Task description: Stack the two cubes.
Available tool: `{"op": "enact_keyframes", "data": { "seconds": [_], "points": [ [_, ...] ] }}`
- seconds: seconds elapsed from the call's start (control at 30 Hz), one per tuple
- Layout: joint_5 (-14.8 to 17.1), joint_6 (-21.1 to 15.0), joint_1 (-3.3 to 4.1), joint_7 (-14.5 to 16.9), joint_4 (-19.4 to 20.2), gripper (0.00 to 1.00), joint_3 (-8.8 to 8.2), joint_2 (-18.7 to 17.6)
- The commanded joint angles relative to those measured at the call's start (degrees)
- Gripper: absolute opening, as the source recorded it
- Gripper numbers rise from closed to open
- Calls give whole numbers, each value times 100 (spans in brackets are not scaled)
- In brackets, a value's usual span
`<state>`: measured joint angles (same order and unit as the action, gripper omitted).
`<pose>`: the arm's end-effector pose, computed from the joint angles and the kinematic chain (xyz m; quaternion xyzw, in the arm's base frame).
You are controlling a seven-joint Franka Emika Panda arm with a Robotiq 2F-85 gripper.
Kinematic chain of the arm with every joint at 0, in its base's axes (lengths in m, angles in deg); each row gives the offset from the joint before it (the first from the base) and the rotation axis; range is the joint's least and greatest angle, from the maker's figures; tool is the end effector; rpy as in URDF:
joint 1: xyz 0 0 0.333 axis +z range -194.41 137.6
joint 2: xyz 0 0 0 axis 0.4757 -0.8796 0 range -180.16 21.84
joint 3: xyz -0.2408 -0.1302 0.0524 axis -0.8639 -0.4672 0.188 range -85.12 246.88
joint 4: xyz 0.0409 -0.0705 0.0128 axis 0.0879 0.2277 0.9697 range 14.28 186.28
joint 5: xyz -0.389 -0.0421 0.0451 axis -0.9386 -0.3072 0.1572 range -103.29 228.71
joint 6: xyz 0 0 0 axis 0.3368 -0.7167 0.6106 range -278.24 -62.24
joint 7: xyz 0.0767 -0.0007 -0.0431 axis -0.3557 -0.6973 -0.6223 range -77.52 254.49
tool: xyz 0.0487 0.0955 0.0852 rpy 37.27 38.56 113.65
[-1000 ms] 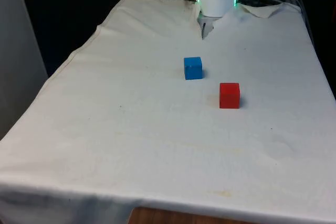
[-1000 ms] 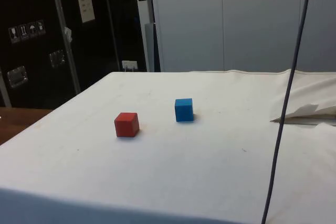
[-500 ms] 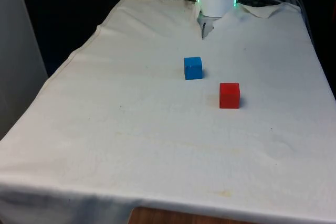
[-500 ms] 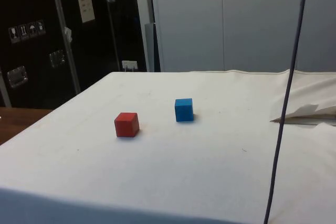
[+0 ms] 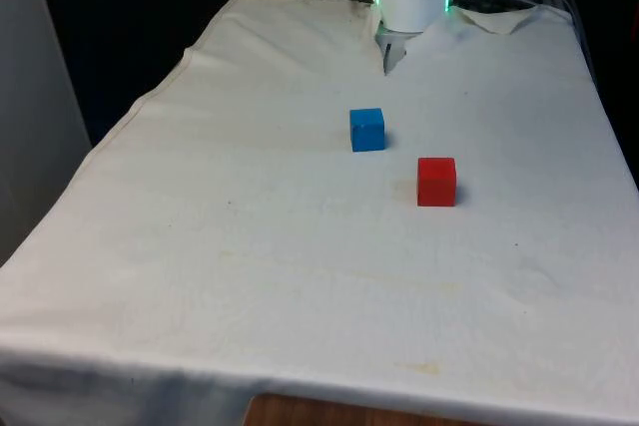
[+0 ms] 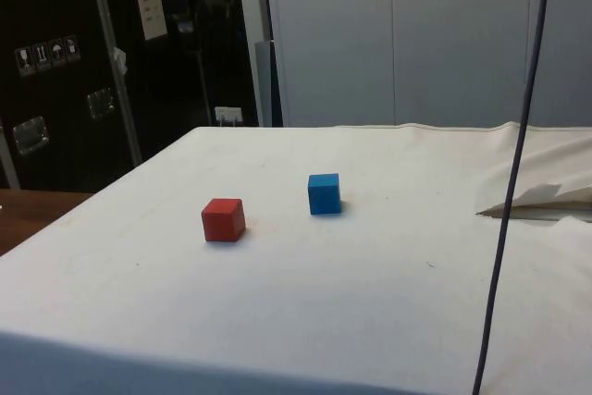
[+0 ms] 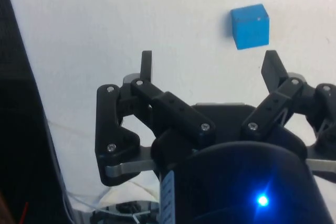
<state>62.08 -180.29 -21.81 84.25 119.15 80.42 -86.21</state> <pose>0.5860 0.0621 0.3703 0.9998 0.0190 0.0104 0.0045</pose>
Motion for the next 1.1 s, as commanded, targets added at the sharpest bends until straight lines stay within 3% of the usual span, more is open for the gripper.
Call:
{"op": "enact_keyframes", "data": {
  "seconds": [0.0,0.07,0.23,0.27,0.47,0.57,0.6,0.83,0.87,1.07],
  "points": [
    [0,-63,6,-6,34,100,6,-17],
    [-69,-275,40,-80,120,100,34,-74],
    [-97,-590,52,-120,264,100,97,-183],
    [-40,-493,29,-52,241,100,97,-172],
    [-138,-957,74,-155,418,100,172,-332],
    [-86,-974,46,-92,441,100,206,-367],
    [-155,-1094,74,-149,464,100,212,-424],
    [-206,-1392,63,-86,510,100,286,-670],
    [-166,-1289,52,-74,481,100,286,-642],
    [-229,-1690,63,-11,602,100,309,-859]
  ]
}}
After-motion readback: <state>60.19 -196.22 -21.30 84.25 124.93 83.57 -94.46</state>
